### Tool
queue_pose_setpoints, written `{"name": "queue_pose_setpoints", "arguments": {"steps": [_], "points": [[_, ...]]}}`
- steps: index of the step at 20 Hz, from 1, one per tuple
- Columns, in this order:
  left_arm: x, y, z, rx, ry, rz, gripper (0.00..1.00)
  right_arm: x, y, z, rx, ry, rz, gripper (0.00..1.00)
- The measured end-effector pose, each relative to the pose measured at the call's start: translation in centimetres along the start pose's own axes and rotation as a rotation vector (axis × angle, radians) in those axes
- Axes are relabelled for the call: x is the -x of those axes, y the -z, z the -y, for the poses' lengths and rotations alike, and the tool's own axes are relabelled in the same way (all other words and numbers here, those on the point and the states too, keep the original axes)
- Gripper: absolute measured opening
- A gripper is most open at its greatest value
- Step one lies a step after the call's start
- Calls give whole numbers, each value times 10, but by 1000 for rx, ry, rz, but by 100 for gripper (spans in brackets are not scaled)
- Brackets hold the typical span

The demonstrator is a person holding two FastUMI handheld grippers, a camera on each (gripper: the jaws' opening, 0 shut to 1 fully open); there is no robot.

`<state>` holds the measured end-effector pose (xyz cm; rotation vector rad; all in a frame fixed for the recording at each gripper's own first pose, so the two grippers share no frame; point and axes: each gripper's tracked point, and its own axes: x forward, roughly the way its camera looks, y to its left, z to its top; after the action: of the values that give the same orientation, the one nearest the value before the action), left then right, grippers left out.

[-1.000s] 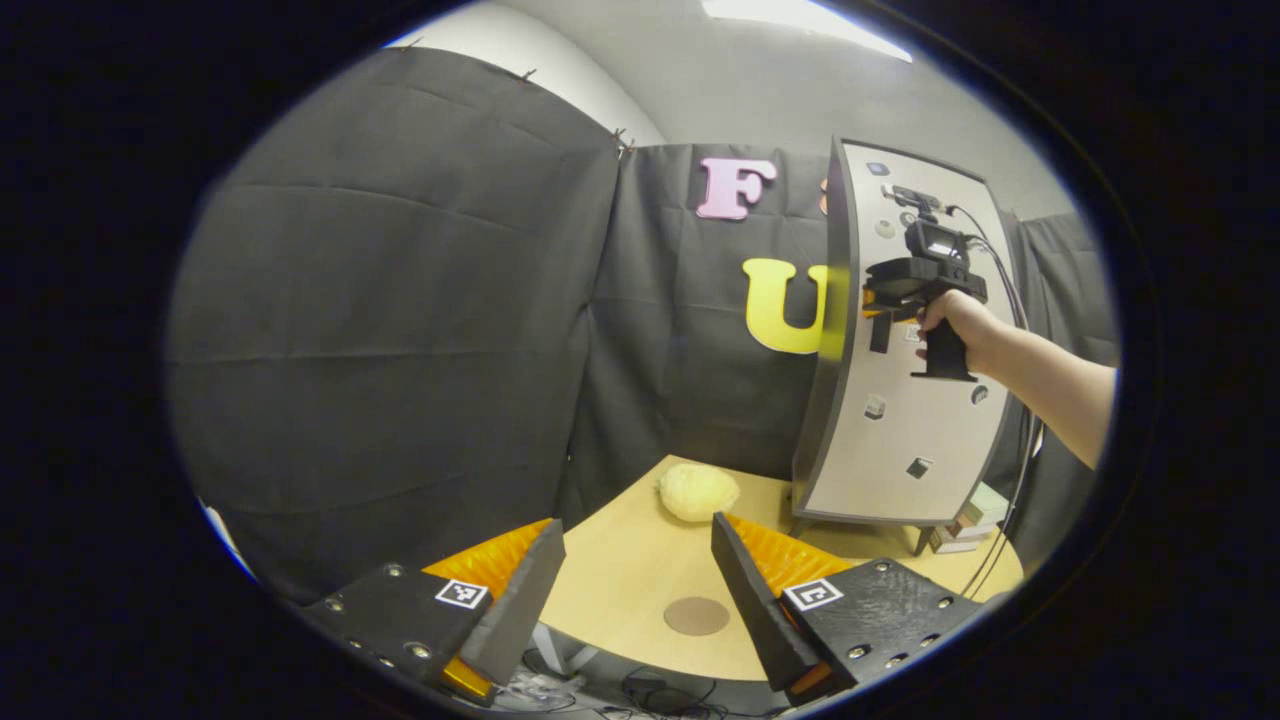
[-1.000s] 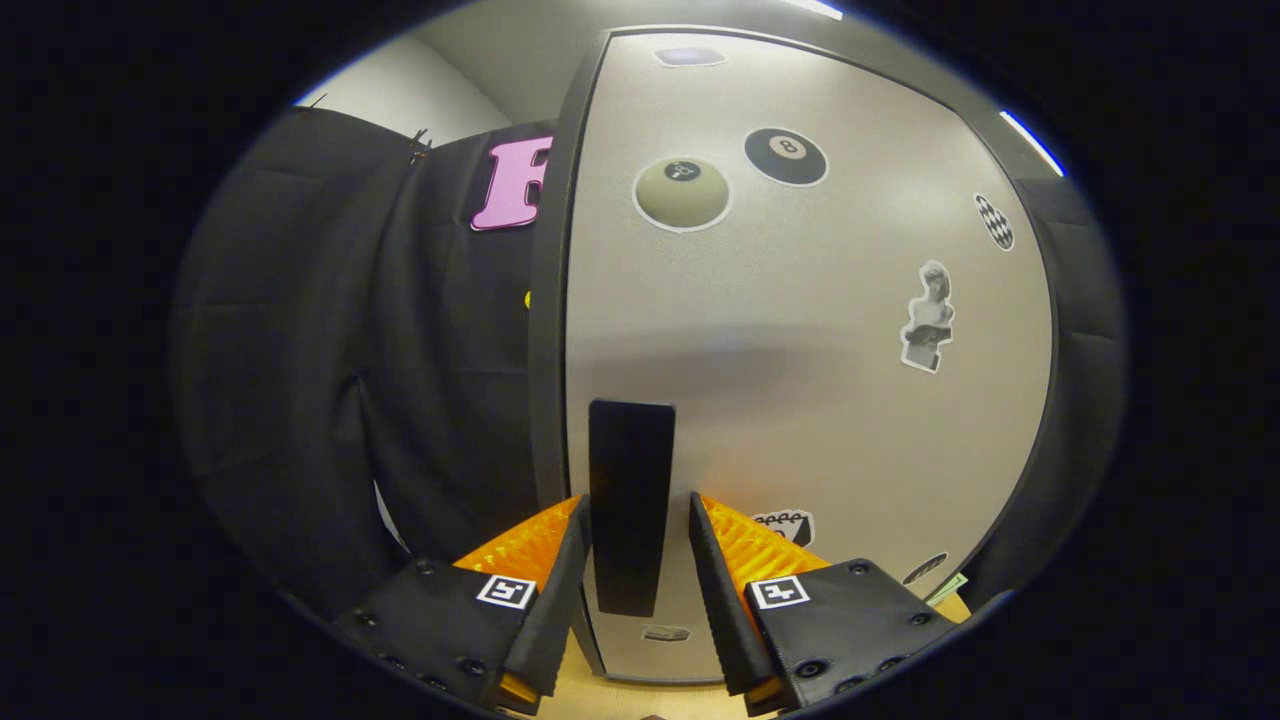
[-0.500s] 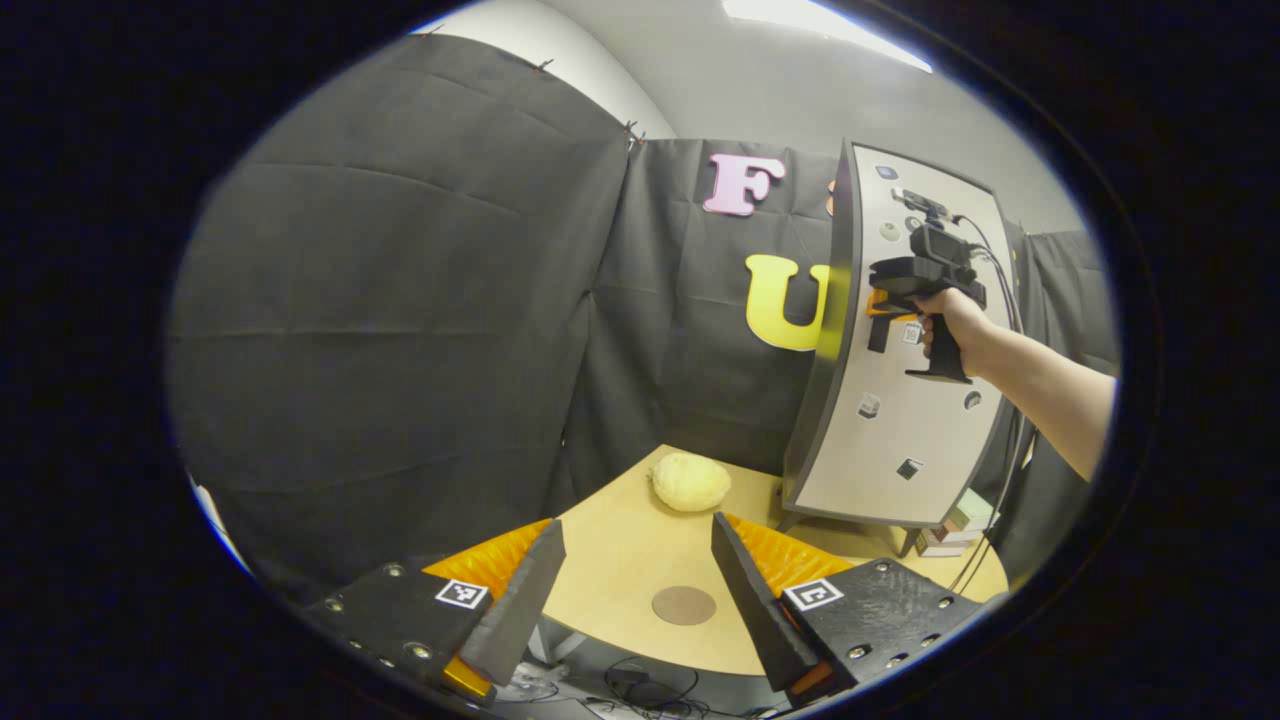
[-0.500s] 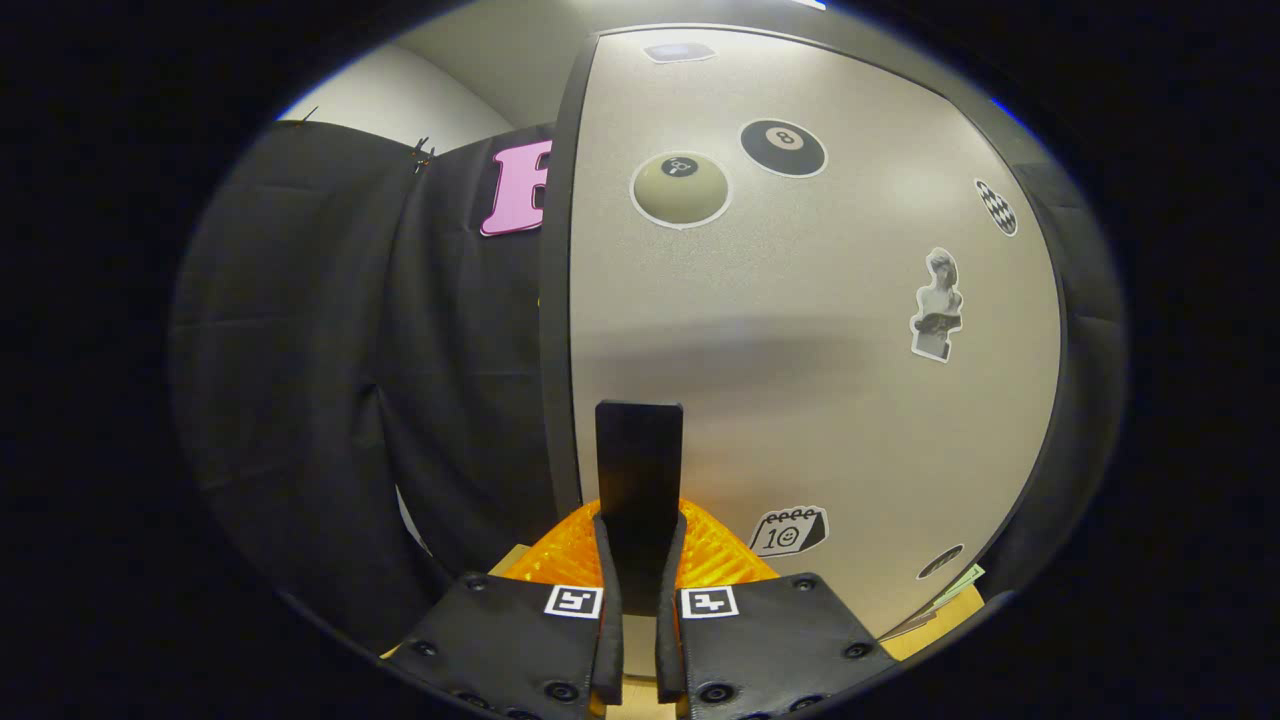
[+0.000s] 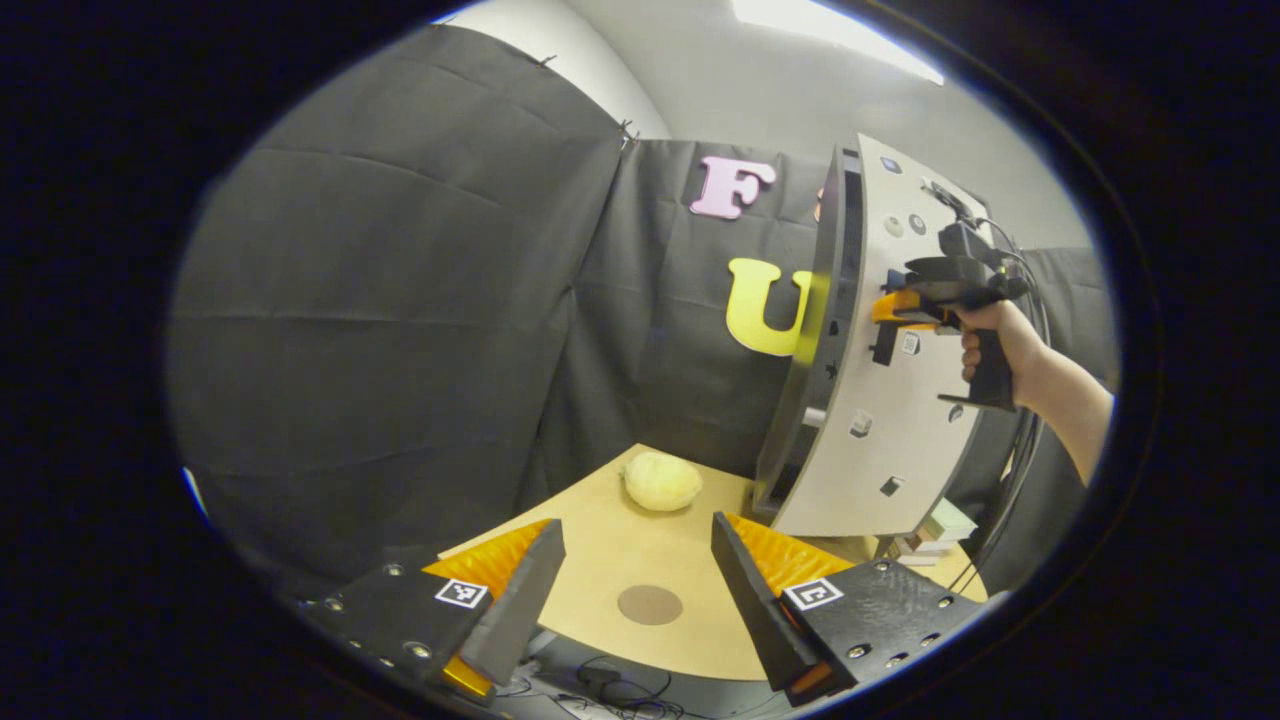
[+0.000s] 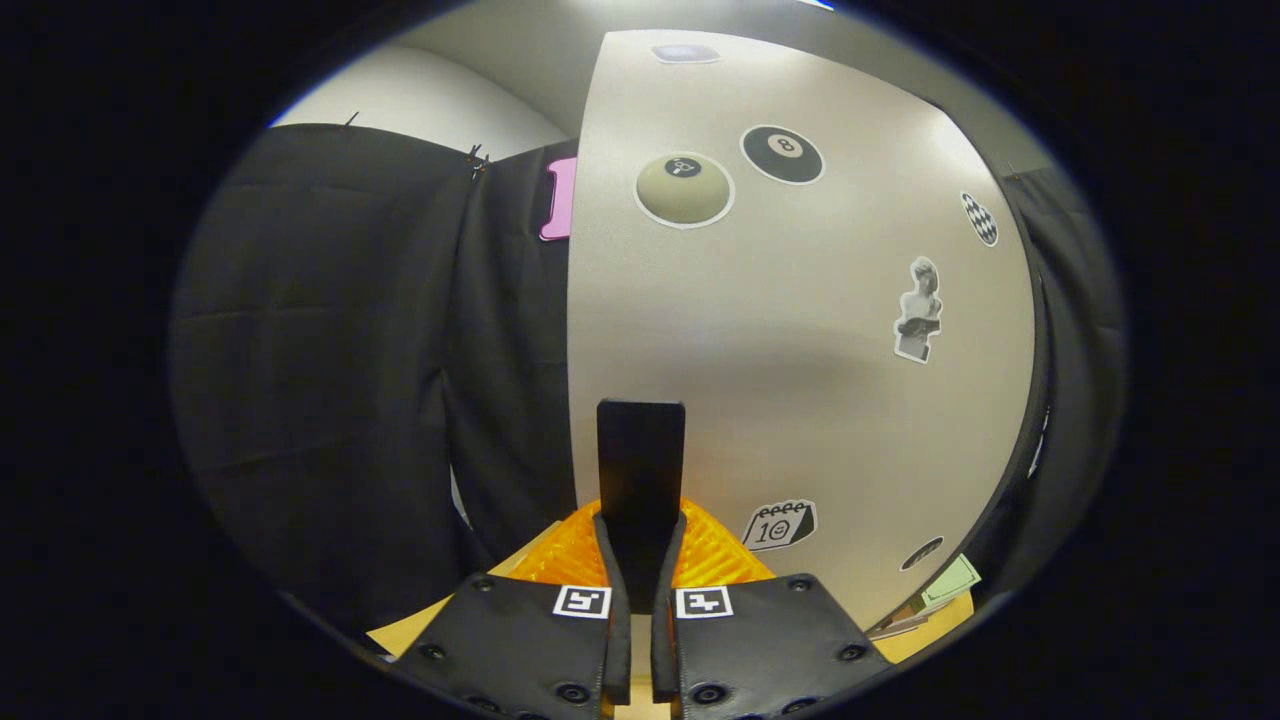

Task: Open the cabinet door with the right hand, grasp the bottle in the cabinet with the left hand and place it on the coaster, then close the cabinet door with the right hand.

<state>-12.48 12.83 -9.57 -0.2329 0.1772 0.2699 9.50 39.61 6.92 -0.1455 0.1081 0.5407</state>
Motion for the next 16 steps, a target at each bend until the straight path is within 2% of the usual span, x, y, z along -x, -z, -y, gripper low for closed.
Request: {"name": "queue_pose_setpoints", "arguments": {"steps": [3,4,7,12,13,16], "points": [[22,9,23,-13,13,-2,89,24,3,3,-10,-16,-8,10],[26,11,28,-20,18,-6,89,31,3,6,5,-19,-5,12],[42,11,49,-45,40,-6,89,49,5,14,-7,-65,-7,7],[59,16,92,-57,75,-14,89,61,9,28,-4,-93,-3,10],[60,15,101,-59,85,-16,94,63,9,30,-5,-95,-4,10],[74,12,132,-90,113,-14,94,69,11,35,-9,-102,-8,10]]}}
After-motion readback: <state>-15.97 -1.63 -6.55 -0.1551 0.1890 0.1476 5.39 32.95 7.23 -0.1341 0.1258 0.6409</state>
